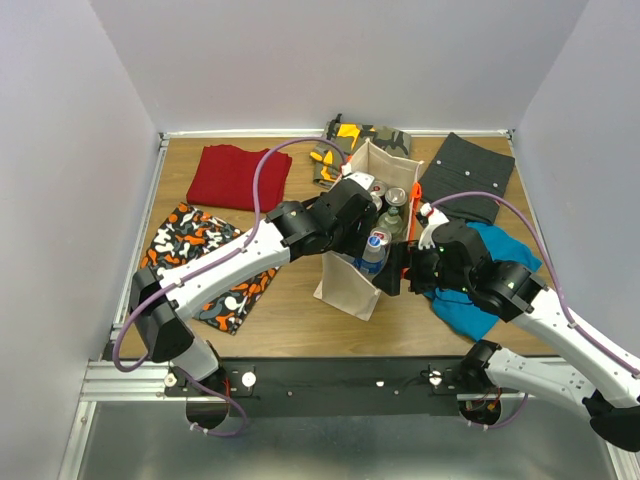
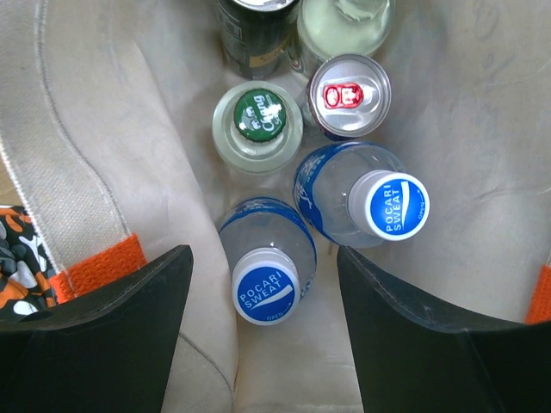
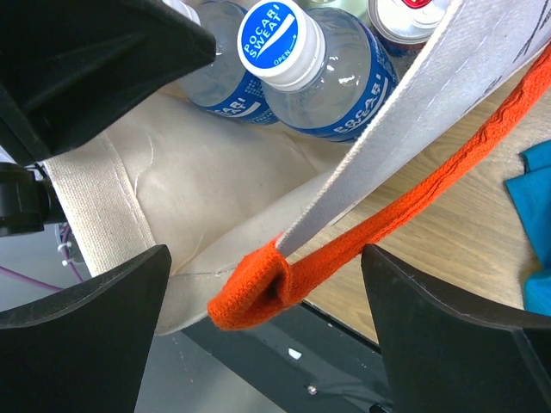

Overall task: Take the beverage out of the canvas bag
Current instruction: Take out the drink from the canvas bag.

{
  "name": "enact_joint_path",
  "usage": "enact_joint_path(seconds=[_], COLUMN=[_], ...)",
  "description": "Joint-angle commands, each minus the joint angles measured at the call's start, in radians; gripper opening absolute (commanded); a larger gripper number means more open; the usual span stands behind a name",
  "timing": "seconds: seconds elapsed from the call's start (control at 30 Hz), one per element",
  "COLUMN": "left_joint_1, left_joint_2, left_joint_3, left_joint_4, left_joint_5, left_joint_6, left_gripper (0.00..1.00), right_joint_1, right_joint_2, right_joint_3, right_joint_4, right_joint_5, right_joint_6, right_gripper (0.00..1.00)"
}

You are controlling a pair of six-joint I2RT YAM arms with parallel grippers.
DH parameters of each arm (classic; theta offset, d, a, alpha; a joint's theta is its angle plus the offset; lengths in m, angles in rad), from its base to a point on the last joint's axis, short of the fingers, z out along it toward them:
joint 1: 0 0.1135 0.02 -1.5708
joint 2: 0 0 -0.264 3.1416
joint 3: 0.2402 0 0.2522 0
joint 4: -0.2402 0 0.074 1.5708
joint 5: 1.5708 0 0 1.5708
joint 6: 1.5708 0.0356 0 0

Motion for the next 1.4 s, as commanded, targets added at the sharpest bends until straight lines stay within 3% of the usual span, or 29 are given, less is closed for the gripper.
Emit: enact_joint_path(seconds=[0.0, 0.8, 1.2, 1.37], left_joint_1=[0.002, 0.002, 0.003, 0.003], left_joint_2=[0.015, 0.052, 0.052, 0.057], left_joint_3=[-0.018, -0.048, -0.062, -0.061], left_joint_4=[-0.048, -0.075, -0.058, -0.059], left_joint_5=[0.07, 0.03, 0.053, 0.067], left_joint_6=[0.025, 0.007, 0.004, 0.005], left_gripper=[0.77, 0.71, 0.45, 0.19], right_joint_1=[0.007, 0.007, 0.009, 0.009], right_joint_2=[0.009, 0.02, 0.023, 0.02], right_joint_3=[-0.015, -0.004, 0.006, 0.006], right_joint_4=[-0.071, -0.077, -0.085, -0.087], right_joint_5=[0.021, 0.027, 0.027, 0.055], right_joint_6=[-0.028, -0.032, -0.034, -0.037], right_gripper=[1.0, 1.0, 1.0, 1.0])
